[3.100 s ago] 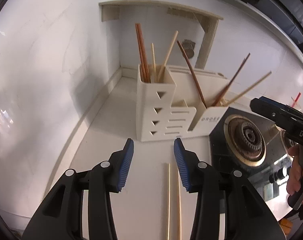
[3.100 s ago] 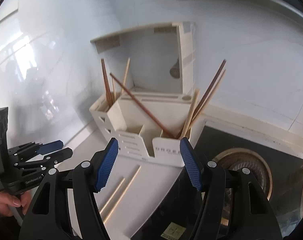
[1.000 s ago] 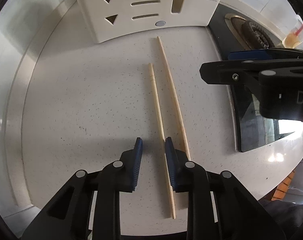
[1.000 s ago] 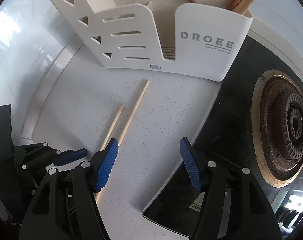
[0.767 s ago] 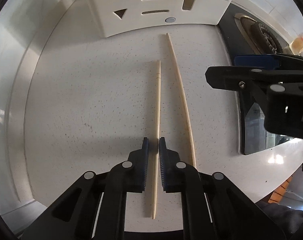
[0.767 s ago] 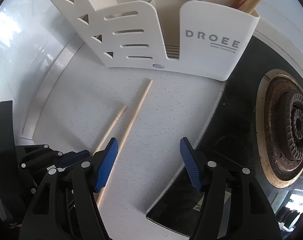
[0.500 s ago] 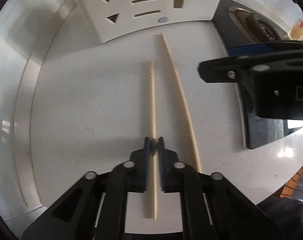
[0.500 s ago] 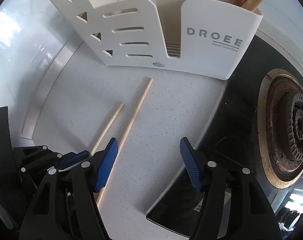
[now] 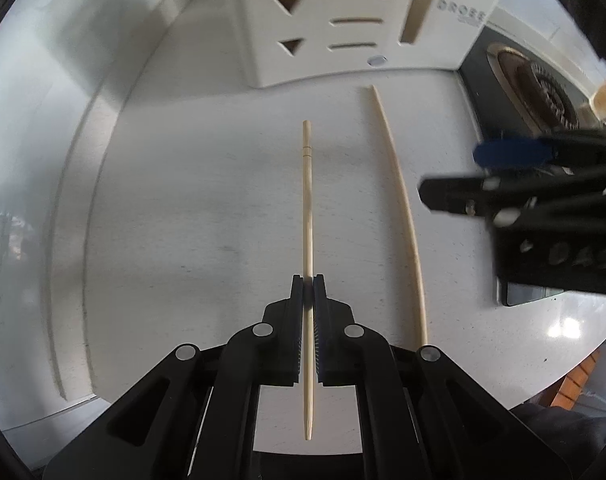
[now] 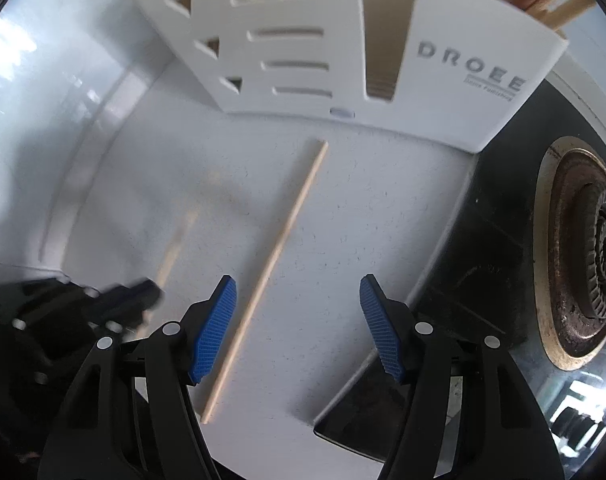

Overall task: Organize utensils
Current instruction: 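Close the left tool on a light chopstick while the right closes on the other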

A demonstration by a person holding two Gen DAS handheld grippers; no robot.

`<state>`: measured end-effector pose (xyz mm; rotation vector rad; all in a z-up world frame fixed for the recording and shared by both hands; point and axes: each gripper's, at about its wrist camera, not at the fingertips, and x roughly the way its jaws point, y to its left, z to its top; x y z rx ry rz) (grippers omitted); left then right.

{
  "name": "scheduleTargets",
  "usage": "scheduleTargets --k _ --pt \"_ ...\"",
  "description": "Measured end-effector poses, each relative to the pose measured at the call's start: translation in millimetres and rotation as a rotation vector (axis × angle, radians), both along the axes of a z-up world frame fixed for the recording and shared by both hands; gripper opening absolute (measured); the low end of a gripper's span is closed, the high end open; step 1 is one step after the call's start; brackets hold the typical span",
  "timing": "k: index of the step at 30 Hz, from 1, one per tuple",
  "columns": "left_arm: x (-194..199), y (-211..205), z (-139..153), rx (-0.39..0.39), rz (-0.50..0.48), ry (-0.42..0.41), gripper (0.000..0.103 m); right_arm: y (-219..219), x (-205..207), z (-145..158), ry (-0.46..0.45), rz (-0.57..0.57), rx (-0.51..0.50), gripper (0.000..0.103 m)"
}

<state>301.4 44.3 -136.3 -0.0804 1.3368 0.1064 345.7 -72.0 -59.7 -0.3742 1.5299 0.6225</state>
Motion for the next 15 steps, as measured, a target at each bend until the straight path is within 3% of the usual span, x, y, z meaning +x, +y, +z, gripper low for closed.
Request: scheduleTargets --k 10,15 --pt "-8.6 -2.6 10.4 -0.013 0.034 -0.039 0.004 19.5 -5.3 -12.4 0.047 -0.005 -0.076 0.064" --pt "-19.6 16.0 11.0 -0.023 0.034 -0.052 0.004 29.2 -6.4 -21.2 0.091 -0.022 -0.1 0.064"
